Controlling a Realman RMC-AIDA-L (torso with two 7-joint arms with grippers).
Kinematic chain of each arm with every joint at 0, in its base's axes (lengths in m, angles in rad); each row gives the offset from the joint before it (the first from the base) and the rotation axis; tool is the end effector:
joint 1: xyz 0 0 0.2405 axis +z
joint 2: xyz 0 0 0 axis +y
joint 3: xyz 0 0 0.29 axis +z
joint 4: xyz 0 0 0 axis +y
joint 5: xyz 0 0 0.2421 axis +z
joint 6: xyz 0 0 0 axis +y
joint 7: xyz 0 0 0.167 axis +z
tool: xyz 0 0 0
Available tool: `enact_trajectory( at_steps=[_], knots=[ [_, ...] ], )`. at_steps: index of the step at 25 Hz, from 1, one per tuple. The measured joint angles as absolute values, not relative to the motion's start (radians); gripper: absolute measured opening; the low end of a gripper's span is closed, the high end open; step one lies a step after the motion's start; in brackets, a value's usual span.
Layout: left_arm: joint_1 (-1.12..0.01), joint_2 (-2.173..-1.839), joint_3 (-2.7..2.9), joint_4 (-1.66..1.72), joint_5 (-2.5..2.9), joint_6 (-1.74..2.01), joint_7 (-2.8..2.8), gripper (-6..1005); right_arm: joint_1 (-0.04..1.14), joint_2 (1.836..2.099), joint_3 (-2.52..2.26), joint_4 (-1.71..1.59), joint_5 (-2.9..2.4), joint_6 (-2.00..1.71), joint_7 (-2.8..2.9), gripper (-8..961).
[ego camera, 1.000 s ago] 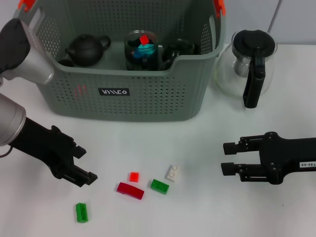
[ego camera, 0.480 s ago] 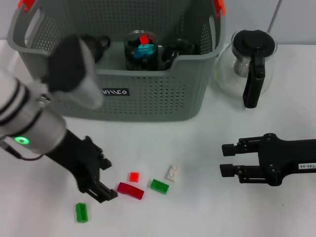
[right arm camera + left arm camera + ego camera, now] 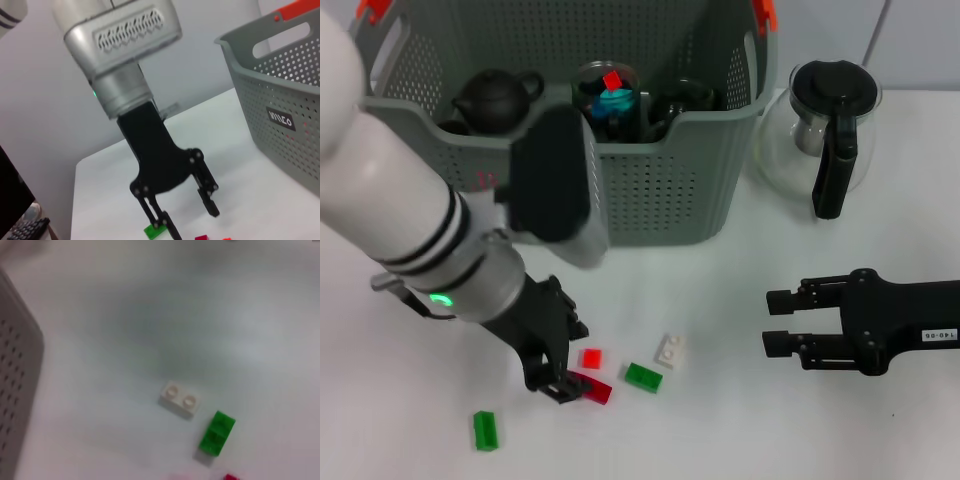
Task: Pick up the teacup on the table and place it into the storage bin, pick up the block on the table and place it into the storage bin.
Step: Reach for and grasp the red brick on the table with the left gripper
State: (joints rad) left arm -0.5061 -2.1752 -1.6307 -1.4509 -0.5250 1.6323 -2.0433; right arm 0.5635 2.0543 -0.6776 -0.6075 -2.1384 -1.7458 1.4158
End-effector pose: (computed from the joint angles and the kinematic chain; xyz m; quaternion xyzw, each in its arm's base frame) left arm -0.1912 0.3547 -0.0796 -0.9738 -0.0529 0.2147 0.0535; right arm 0.2925 0.3489 -0.0423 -0.9513 0.2162 0.2198 0.0060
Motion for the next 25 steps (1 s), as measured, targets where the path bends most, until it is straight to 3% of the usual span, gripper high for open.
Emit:
enact_trajectory(
  at_steps=[25],
  knots=[
    [-0.496, -2.178, -1.395, -1.421, -0.377, 1.535, -2.175, 538, 0.563, 2.054, -0.675, -0.608, -2.14, -1.746, 1.416, 593]
  ],
)
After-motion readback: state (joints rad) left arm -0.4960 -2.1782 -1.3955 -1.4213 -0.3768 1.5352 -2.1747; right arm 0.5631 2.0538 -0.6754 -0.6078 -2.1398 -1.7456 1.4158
